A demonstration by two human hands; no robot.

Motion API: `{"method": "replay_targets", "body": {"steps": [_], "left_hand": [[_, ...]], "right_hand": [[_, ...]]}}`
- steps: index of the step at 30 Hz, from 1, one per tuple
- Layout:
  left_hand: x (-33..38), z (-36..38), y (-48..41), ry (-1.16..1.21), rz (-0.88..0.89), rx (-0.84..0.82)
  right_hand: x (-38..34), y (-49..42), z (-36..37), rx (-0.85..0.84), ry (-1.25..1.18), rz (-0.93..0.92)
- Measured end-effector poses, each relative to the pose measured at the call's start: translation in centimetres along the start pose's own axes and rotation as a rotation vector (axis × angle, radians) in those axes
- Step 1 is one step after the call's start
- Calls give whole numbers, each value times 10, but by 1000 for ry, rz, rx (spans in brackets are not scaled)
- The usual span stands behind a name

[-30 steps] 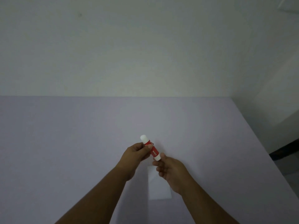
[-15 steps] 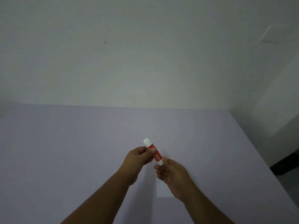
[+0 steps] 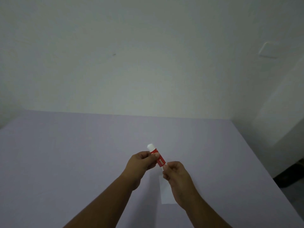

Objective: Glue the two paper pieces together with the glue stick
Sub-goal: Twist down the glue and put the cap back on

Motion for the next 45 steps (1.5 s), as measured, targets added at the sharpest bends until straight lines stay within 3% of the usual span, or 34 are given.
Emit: {"method": "replay_targets", "body": {"steps": [5, 12, 16, 18, 21, 23, 28, 36, 45], "left_hand": [[5, -1, 2, 0, 15, -17], [7, 4, 3, -27, 15, -19], [10, 2, 6, -30, 29, -12], [11, 2, 7, -26, 32, -5], [11, 4, 9, -15, 29, 2], [11, 7, 9, -12, 23, -1], [11, 7, 8, -20, 8, 15], [3, 7, 7, -18, -57, 108], [-5, 0, 4, -76, -112, 216]], "right_hand": [[6, 1, 11, -118, -362, 187], [-6, 3, 5, -38, 121, -38], [3, 4, 14, -141, -313, 118], [2, 6, 11, -129, -232, 109], [-7, 7, 4, -42, 89, -37], [-8, 6, 3, -33, 143, -60], [3, 5, 7, -129, -228, 88], [-18, 6, -5, 74, 324, -158], [-19, 3, -4, 106, 475, -229]]}}
Point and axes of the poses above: each hand's wrist, its own y-axis away from the middle knuckle, its own z-axis out of the palm, x = y × z, the point moved 8 cm from there along -y, towards the middle knuckle, and after that the axes turned 11 degrees about -x, right-handed, at the moved point
